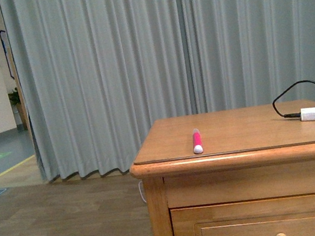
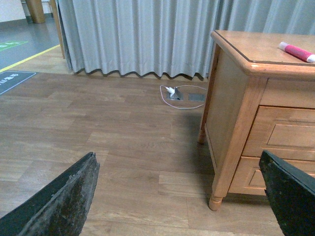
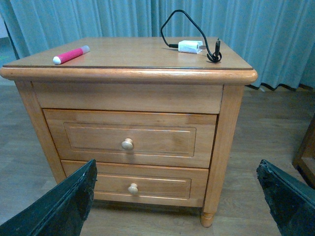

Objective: Place pink marker in drawer with both arms

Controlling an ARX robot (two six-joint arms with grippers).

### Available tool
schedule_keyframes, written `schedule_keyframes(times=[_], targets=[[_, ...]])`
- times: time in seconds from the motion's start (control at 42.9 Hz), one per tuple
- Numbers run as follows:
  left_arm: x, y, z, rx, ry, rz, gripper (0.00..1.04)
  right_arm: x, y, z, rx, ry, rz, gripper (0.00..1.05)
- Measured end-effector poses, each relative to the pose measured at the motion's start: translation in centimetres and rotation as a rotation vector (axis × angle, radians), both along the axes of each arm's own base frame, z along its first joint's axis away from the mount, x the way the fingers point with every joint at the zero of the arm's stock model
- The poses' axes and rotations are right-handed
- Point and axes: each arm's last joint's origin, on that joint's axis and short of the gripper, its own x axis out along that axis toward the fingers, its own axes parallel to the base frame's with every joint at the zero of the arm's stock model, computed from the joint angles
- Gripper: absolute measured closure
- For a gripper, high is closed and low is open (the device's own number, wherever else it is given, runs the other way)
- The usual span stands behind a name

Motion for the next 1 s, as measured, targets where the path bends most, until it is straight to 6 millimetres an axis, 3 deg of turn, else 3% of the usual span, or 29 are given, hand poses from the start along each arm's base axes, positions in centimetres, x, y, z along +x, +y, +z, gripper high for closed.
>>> schedule_keyframes(times=[0.07, 0.186, 0.326, 0.42, 0.606, 0.746, 1.002], targets=[[0.0, 0.0, 0.0, 0.000, 0.000, 0.000, 0.06, 0.0, 0.0, -0.1, -0.010, 0.015, -0.018, 0.08], [0.0, 0.0, 0.0, 0.000, 0.000, 0.000, 0.06, 0.1, -0.3, -0.3, -0.156, 0.344, -0.248, 0.08], [0.0, 0.0, 0.0, 0.000, 0.000, 0.000, 0.06, 0.9, -0.1, 0.6, -0.106, 0.394, -0.207, 0.08], [0.0, 0.0, 0.0, 0.000, 0.000, 0.000, 0.06, 2.8, -0.2, 1.9, -0.030, 0.396, -0.195, 0.08], [0.0, 0.0, 0.0, 0.000, 0.000, 0.000, 0.06, 7.1, 1.0, 2.4, -0.012, 0.440, -0.133, 0.08], [0.0, 0.0, 0.0, 0.000, 0.000, 0.000, 0.06, 11.1, 2.8, 1.7, 0.031, 0.485, -0.058, 0.08], [0.0, 0.0, 0.0, 0.000, 0.000, 0.000, 0.06, 16.0, 5.7, 0.4, 0.044, 0.500, 0.008, 0.08]])
